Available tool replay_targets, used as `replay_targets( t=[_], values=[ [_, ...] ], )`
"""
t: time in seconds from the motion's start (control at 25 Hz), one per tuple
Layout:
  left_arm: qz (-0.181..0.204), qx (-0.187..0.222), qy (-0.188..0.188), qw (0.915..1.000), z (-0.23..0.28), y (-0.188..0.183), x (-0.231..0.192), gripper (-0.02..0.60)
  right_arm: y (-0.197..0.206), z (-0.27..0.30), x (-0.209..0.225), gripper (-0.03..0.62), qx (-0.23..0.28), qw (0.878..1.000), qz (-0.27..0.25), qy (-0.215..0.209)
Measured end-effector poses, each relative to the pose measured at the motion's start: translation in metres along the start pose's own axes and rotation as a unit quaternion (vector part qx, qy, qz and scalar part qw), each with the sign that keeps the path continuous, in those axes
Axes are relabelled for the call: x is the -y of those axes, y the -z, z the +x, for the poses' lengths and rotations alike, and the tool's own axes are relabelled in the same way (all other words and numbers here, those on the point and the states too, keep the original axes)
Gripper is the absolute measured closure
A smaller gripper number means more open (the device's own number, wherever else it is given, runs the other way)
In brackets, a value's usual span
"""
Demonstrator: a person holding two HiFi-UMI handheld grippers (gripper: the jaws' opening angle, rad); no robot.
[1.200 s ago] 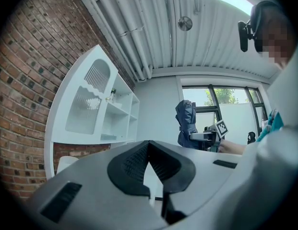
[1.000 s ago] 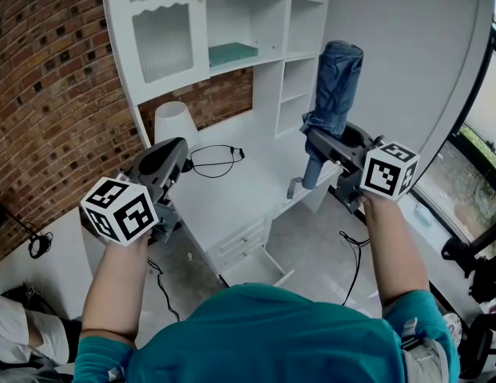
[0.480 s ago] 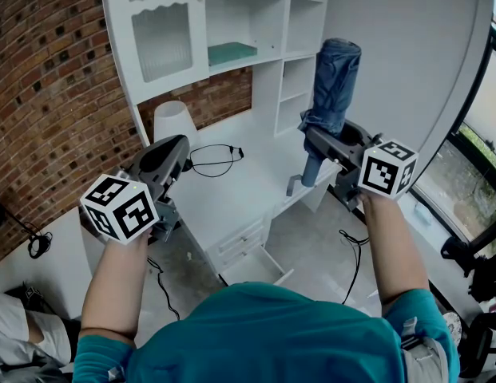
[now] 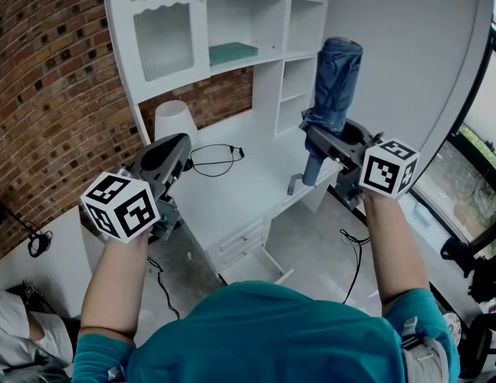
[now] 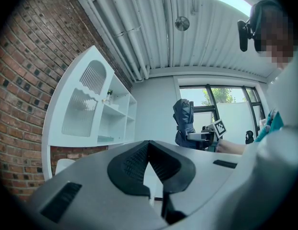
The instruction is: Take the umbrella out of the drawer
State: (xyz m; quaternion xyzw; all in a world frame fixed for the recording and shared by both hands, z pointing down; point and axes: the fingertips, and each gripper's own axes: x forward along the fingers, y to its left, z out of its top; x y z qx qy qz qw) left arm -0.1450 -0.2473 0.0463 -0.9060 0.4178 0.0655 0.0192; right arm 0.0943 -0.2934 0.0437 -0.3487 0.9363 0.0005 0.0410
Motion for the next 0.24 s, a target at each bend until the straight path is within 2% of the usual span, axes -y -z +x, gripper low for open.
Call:
replay_targets(
  t=[0.24],
  values=[
    [-0.001, -0.002, 0.001, 1.0000, 0.0005, 0.0001, 0.0010, 0.572, -0.0006, 0.0004, -0.0005, 0.353, 0.000, 1.000, 0.001, 0.000]
  ],
)
